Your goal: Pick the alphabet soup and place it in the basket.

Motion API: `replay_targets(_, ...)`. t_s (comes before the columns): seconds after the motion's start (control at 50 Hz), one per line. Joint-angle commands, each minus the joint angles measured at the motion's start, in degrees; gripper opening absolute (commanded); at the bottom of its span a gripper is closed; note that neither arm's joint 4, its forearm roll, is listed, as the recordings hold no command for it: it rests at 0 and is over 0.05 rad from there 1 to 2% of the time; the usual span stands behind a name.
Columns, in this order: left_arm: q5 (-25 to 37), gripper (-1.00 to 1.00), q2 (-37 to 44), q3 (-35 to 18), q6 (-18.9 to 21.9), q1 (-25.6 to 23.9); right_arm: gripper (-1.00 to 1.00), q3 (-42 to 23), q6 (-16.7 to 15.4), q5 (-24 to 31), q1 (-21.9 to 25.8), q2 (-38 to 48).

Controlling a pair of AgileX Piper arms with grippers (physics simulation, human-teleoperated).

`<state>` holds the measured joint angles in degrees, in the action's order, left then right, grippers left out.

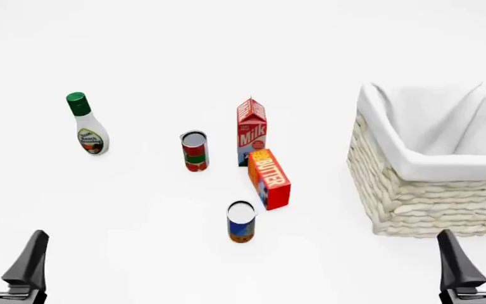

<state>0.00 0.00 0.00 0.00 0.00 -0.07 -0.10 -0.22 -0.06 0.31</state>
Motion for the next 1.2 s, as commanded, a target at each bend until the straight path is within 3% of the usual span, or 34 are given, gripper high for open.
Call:
replay_targets(0.02,0.00,1.00,0.00,0.00,0.00,0.00,1.00,-0.09,-0.15,-1.40,0.13,2.08)
replay_targets(0.1,0.00,1.00,0.00,0.00,0.00,0.00,1.00,-1.45,3.91,-1.85,1.06,5.84)
replay_targets(0.12,0.00,1.00,0.00,0.00,0.00,0.00,1.00,-1.08,2.13,-3.74,-0.68,8.13)
replay_targets(0.16,0.00,1.00,0.00,0.00,0.00,0.00,1.00,-2.76,-0.01,-0.48,0.67,4.71)
replay_targets(0.26,0.00,1.00,0.00,0.00,0.00,0.00,1.00,-10.44,0.69,3.69,3.96,8.94)
replay_targets(0.32,0.00,1.00,0.00,0.00,0.00,0.00,1.00,-14.10,-1.94,6.12,7.16,11.39)
replay_targets(0.38,0.00,1.00,0.00,0.00,0.00,0.00,1.00,-18.28,-1.41,6.37,10.49,23.21)
replay_targets(0.44,0.00,1.00,0.00,0.00,0.00,0.00,1.00,-20.69,-5.59,7.18,13.27,24.07)
replay_targets(0.52,0.00,1.00,0.00,0.00,0.00,0.00,1.00,-25.37,-5.51,9.74,15.50,27.12)
replay_targets(0.56,0.00,1.00,0.00,0.00,0.00,0.00,1.00,-29.51,-7.91,13.04,17.18,26.53)
replay_targets(0.62,0.00,1.00,0.00,0.00,0.00,0.00,1.00,-33.23,-6.59,14.79,19.92,29.02)
replay_targets(0.66,0.00,1.00,0.00,0.00,0.00,0.00,1.00,-37.47,-7.01,17.59,20.68,30.82)
replay_targets(0.72,0.00,1.00,0.00,0.00,0.00,0.00,1.00,-38.24,-6.61,17.25,22.21,32.69)
replay_targets(0.78,0.00,1.00,0.00,0.00,0.00,0.00,1.00,-41.91,-8.47,19.15,25.47,36.67)
replay_targets(0.88,0.00,1.00,0.00,0.00,0.00,0.00,1.00,-49.79,-7.88,24.46,28.75,42.48)
replay_targets(1.0,0.00,1.00,0.00,0.00,0.00,0.00,1.00,-54.42,-9.48,27.18,29.93,47.02)
replay_targets(1.06,0.00,1.00,0.00,0.00,0.00,0.00,1.00,-56.68,-11.82,28.44,30.84,49.50)
replay_targets(1.12,0.00,1.00,0.00,0.00,0.00,0.00,1.00,-60.51,-10.38,30.96,32.07,52.90)
replay_targets(1.2,0.00,1.00,0.00,0.00,0.00,0.00,1.00,-63.61,-11.42,32.54,32.81,55.13)
